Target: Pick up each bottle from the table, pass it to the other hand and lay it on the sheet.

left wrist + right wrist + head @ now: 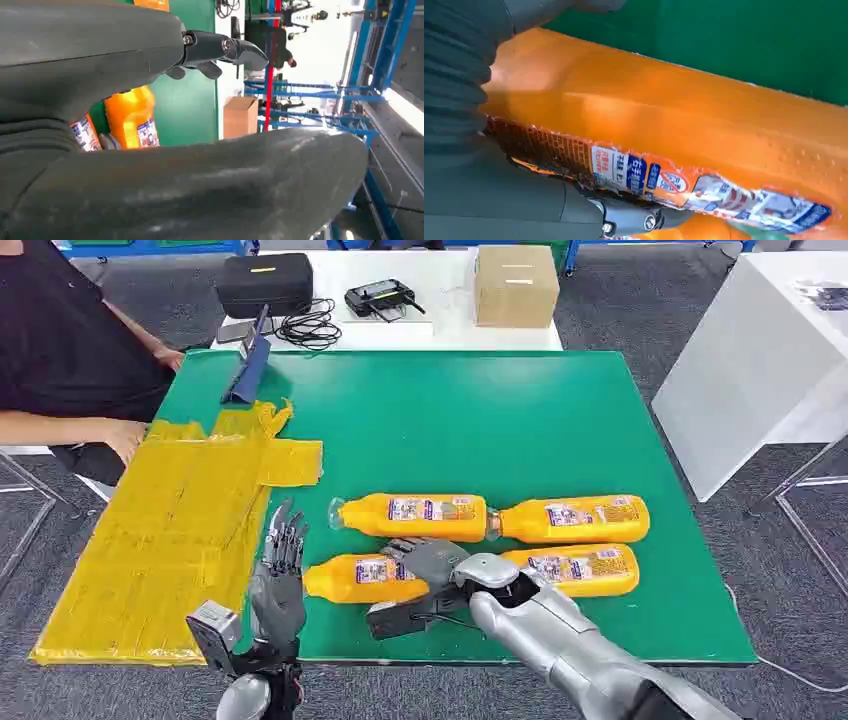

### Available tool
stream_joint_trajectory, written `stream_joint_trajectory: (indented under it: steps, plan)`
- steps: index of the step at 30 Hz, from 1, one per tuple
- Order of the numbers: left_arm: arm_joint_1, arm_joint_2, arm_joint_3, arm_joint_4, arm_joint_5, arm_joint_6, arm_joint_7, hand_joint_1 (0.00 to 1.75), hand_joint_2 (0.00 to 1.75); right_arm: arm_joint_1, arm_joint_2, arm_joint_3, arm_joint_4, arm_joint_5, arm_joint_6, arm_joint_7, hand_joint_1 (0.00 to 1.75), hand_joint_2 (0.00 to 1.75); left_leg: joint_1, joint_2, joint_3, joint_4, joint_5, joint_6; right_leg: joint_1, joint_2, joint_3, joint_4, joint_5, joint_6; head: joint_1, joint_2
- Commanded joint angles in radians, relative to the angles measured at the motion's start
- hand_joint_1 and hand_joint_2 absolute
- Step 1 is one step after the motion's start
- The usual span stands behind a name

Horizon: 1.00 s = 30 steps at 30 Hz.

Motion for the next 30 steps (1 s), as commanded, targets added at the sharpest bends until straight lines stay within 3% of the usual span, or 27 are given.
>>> stream_joint_trajectory:
  steps: [1,4,5,6,9,13,17,26,28,29,30]
  plan:
    - [-0.024,-0.012,0.025,0.030,0.005,-0.005,0.007,0.00,0.00,-0.040,-0.004,0.098,0.121,-0.005,0.028,-0.004,0.00,1.75,0.000,-0.002,0.002,-0.002,0.001,0.001,0.000,-0.002,0.003,-0.002,0.000,0.000,0.000,0.000]
    - [-0.041,-0.011,0.015,0.051,0.039,-0.016,0.009,0.00,0.00,-0.042,-0.018,0.121,0.127,-0.057,0.104,-0.030,0.03,1.75,0.001,-0.002,0.002,-0.003,0.001,0.001,0.001,-0.002,0.003,-0.004,0.001,0.000,0.001,0.000]
    - [-0.048,-0.014,0.016,0.059,0.055,-0.011,0.007,0.00,0.00,-0.036,-0.025,0.123,0.127,-0.075,0.107,-0.035,1.55,1.75,0.000,-0.001,0.001,-0.001,0.000,0.001,0.000,-0.001,0.002,-0.001,0.000,0.000,0.000,0.000]
    - [-0.051,-0.019,0.021,0.063,0.076,-0.003,0.006,0.00,0.00,-0.027,-0.027,0.132,0.133,-0.084,0.109,-0.029,1.75,1.75,0.001,-0.002,0.003,-0.002,0.001,0.001,0.001,-0.002,0.004,-0.003,0.001,0.000,0.000,0.000]
    - [-0.051,-0.053,0.059,0.046,0.161,0.117,0.003,0.00,0.00,0.018,-0.017,0.118,0.171,-0.111,0.062,0.000,1.75,1.75,0.000,-0.005,0.004,-0.004,0.002,0.001,0.001,-0.005,0.006,-0.005,0.001,0.000,0.000,0.000]
    - [-0.020,-0.053,0.063,-0.094,0.268,0.432,-0.002,0.00,0.00,0.078,-0.012,0.039,0.198,-0.213,-0.062,0.029,1.75,1.75,0.001,-0.003,0.008,-0.004,0.001,0.001,0.002,-0.003,0.009,-0.005,0.001,0.000,0.000,0.000]
    - [0.004,-0.053,0.020,-0.243,0.222,0.650,-0.002,0.00,0.00,0.165,-0.017,-0.146,0.171,-0.366,-0.240,-0.022,1.75,1.75,0.003,-0.004,0.008,-0.003,0.002,0.001,0.003,-0.003,0.011,-0.007,0.003,0.000,0.000,0.000]
    - [0.005,-0.053,0.015,-0.254,0.220,0.661,-0.002,0.00,0.00,0.171,-0.015,-0.165,0.165,-0.380,-0.256,-0.033,1.75,1.75,0.001,0.003,0.013,-0.003,0.002,0.001,0.002,0.002,0.013,-0.005,0.003,0.000,0.000,0.000]
    - [0.016,-0.053,-0.003,-0.307,0.214,0.711,-0.002,0.00,0.00,0.230,0.008,-0.314,0.068,-0.483,-0.373,-0.183,1.75,1.75,0.002,0.003,0.015,-0.002,0.001,0.001,0.002,0.002,0.015,-0.005,0.003,0.000,0.000,0.000]
    - [0.022,-0.053,-0.008,-0.322,0.208,0.714,-0.002,0.00,1.75,0.252,0.010,-0.345,0.019,-0.494,-0.411,-0.234,1.75,1.75,0.002,0.002,0.013,-0.003,0.002,0.001,0.002,0.002,0.013,-0.006,0.004,0.000,0.000,0.000]
    - [0.027,-0.053,-0.011,-0.332,0.211,0.703,-0.002,0.00,1.75,0.285,0.014,-0.382,-0.047,-0.510,-0.437,-0.281,1.75,1.75,0.002,0.004,0.016,-0.001,0.000,0.001,0.002,0.004,0.015,-0.003,0.002,0.000,0.000,0.000]
